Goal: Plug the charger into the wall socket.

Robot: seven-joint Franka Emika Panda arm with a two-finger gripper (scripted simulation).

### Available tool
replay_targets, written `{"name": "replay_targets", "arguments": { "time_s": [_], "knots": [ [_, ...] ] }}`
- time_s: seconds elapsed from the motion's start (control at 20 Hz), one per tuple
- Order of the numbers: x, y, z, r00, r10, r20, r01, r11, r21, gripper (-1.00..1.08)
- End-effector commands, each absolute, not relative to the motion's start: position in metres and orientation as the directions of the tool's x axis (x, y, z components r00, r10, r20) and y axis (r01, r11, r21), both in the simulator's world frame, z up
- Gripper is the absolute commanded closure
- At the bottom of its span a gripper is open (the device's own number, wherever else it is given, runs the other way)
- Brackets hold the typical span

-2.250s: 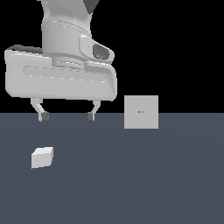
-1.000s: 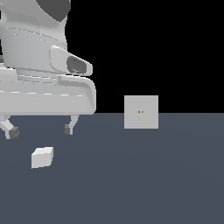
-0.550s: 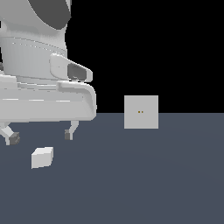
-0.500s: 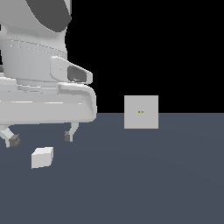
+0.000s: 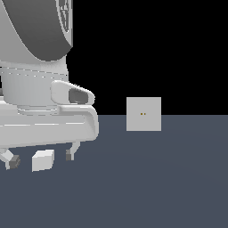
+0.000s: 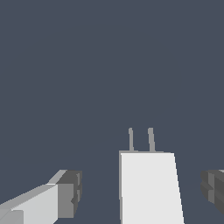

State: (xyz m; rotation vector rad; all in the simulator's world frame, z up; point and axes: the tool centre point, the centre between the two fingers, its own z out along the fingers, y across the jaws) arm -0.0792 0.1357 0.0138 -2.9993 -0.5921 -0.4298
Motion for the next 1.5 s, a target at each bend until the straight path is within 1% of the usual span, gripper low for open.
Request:
{"name": "replay_targets", "arguments": {
  "time_s": [0.0,0.05,0.6,0.85,1.15,1.45],
  "knots": [
    [-0.079,0.136,0.012,0.887,0.365,0.282,0.38,-0.925,0.001,-0.92],
    [-0.079,0.136,0.012,0.887,0.365,0.282,0.38,-0.925,0.001,1.08],
    [-0.079,0.135,0.012,0.888,0.363,0.282,0.379,-0.926,0.001,1.08],
    [-0.072,0.122,0.018,0.899,0.336,0.282,0.35,-0.937,0.0,1.08],
    [-0.055,0.079,0.036,0.927,0.246,0.282,0.257,-0.966,-0.001,1.08],
    [-0.036,0.004,0.067,0.955,0.09,0.282,0.094,-0.996,-0.002,1.08]
  ]
}}
